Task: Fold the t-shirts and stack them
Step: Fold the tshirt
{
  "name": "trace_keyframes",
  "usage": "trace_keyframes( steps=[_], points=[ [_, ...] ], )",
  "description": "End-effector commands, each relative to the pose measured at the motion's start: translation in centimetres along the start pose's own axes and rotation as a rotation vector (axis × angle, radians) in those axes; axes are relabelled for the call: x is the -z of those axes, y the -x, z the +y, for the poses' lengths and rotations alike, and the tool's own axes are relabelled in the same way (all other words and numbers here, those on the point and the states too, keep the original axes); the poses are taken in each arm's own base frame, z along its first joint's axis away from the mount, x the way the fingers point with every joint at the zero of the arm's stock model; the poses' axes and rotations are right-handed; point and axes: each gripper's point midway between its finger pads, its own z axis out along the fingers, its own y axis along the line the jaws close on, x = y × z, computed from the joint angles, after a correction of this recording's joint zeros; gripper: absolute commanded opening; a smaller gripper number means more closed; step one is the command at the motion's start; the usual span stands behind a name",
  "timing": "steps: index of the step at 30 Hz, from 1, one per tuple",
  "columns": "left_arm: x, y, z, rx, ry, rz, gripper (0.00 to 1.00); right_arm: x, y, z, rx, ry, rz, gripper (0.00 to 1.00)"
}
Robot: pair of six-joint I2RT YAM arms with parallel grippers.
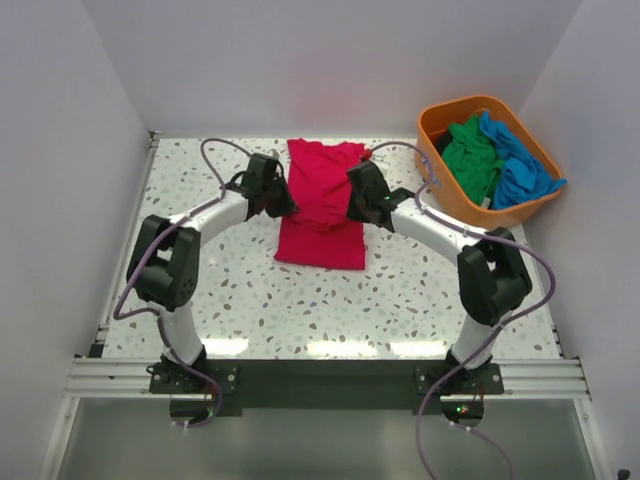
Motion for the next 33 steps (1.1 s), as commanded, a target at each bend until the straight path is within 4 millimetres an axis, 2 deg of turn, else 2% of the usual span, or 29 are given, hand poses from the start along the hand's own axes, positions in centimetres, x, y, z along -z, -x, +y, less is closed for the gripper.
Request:
trace_keyframes(
  steps=[1,3,8,9,14,16,17,18,19,20,21,22,23,24,25,26,27,28,29,30,31,32,33],
  points=[
    [-1.0,3.2,-2.2,-0.04,-0.112,-0.052,0.0,-0.7,3.4,0.5,-0.009,-0.001,-0.077,0.0],
    [-1.5,4.0,-2.0,-0.035,-0.114,-0.061,0.0,-1.1,4.3,0.1,-0.016,-0.012,-0.091,0.0],
    [-2.8,5.4,-1.5,-0.047,-0.094,-0.074,0.0,-3.1,4.5,-1.1,-0.008,-0.041,-0.07,0.0],
    [-3.1,5.5,-0.9,-0.038,-0.082,-0.071,0.0,-3.3,4.8,-1.0,-0.006,-0.042,-0.072,0.0],
    [-4.2,6.3,-0.2,-0.029,-0.055,-0.076,0.0,-5.3,4.6,-1.3,-0.006,-0.026,-0.033,0.0],
    [-4.8,6.2,0.3,-0.02,-0.036,-0.065,0.11,-5.7,5.0,-1.0,0.009,-0.021,-0.04,0.0],
    [-5.0,6.3,0.5,-0.016,-0.025,-0.07,0.19,-5.8,5.0,-1.1,0.015,-0.026,-0.036,0.02],
    [-5.2,6.2,0.8,-0.013,-0.019,-0.065,0.39,-6.2,5.1,-1.0,0.02,-0.025,-0.033,0.06],
    [-5.1,6.3,0.7,-0.013,-0.02,-0.067,0.52,-6.3,5.2,-1.0,0.024,-0.025,-0.027,0.09],
    [-5.0,6.4,0.9,-0.012,-0.013,-0.072,0.64,-6.4,4.9,-1.0,0.035,-0.024,-0.011,0.21],
    [-4.5,6.8,0.8,-0.012,-0.009,-0.084,0.81,-6.3,5.0,-0.8,0.044,-0.014,-0.007,0.29],
    [-4.2,6.9,0.9,-0.013,-0.003,-0.091,0.88,-6.2,5.0,-0.6,0.05,-0.007,-0.003,0.39],
    [-3.9,7.0,1.1,-0.014,0.008,-0.102,0.94,-5.9,5.0,-0.4,0.059,0.006,0.005,0.56],
    [-2.7,7.7,0.5,-0.019,-0.002,-0.129,1.0,-5.7,4.8,-0.4,0.067,0.015,0.011,0.63],
    [-2.2,7.4,0.9,-0.028,0.013,-0.13,1.0,-4.7,5.3,0.0,0.072,0.042,0.001,0.84],
    [-1.5,7.4,1.1,-0.03,0.024,-0.142,1.0,-4.2,5.6,0.0,0.073,0.048,-0.01,0.95],
    [0.3,8.2,0.5,-0.034,0.018,-0.176,1.0,-3.7,4.8,0.1,0.084,0.073,0.009,0.99],
    [0.8,7.2,1.5,-0.037,0.044,-0.169,1.0,-2.5,5.2,0.6,0.085,0.111,-0.005,0.99],
    [1.6,7.2,2.1,-0.035,0.071,-0.189,1.0,-1.8,5.2,1.2,0.088,0.145,-0.013,0.99],
    [3.8,7.9,1.9,-0.037,0.079,-0.239,1.0,-1.5,3.5,1.3,0.101,0.181,0.023,0.99],
    [4.0,6.3,3.4,-0.035,0.115,-0.218,1.0,-1.1,3.1,1.6,0.107,0.201,0.027,0.99],
    [4.8,6.0,4.1,-0.03,0.139,-0.234,1.0,-0.2,2.8,2.6,0.118,0.236,0.02,0.99],
    [6.5,6.0,4.0,-0.021,0.138,-0.261,1.0,-0.3,1.6,2.4,0.132,0.238,0.04,0.99]
  ],
)
